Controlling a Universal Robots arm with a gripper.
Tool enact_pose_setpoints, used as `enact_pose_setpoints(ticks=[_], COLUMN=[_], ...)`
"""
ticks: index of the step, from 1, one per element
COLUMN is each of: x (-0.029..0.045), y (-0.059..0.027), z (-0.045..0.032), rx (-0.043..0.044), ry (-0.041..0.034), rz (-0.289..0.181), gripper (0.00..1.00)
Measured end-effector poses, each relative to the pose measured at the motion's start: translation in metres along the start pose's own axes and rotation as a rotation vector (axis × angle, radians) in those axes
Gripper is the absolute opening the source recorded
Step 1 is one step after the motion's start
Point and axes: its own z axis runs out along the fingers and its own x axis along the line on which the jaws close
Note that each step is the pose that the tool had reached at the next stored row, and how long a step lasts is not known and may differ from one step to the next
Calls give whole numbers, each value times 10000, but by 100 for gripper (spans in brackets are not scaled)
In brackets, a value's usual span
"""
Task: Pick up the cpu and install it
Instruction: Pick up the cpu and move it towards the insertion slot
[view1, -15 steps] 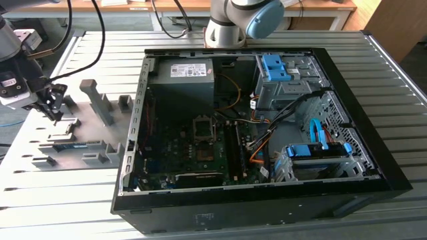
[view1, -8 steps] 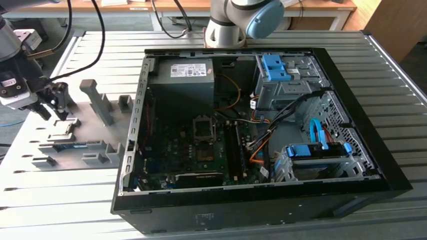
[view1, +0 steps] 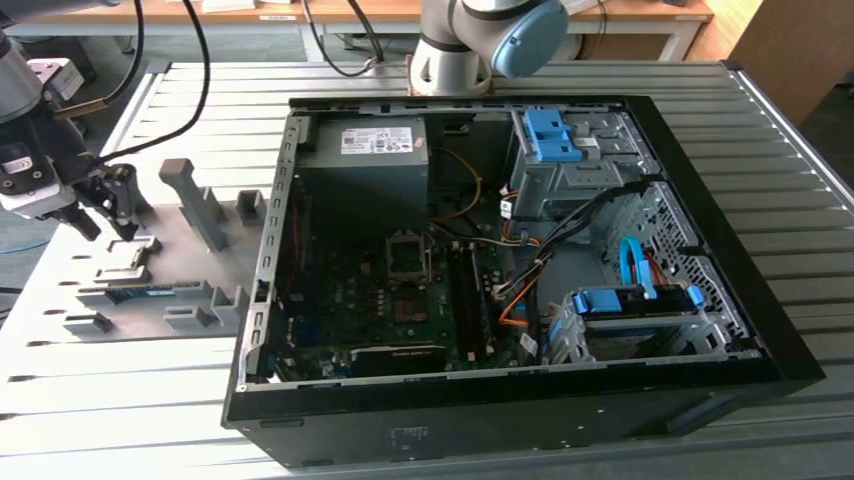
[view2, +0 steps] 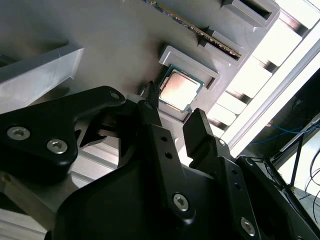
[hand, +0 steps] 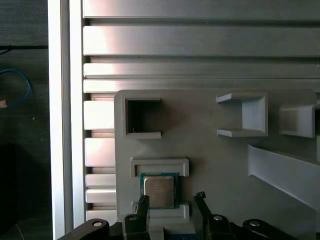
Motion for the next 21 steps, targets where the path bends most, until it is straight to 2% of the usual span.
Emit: enact_pose_setpoints(ticks=[8, 9, 10, 13, 15, 17, 21], x=[0, 0, 3, 14, 34, 48, 51], y=[0, 0, -1, 1, 0, -4, -3], z=[0, 0, 4, 24, 47, 77, 117], rx=[-6, -6, -10, -173, -229, -243, -262], ry=[0, 0, -1, 4, 5, 1, -8], rz=[1, 1, 0, 5, 7, -101, -772], gripper=[49, 55, 55, 55, 55, 55, 55])
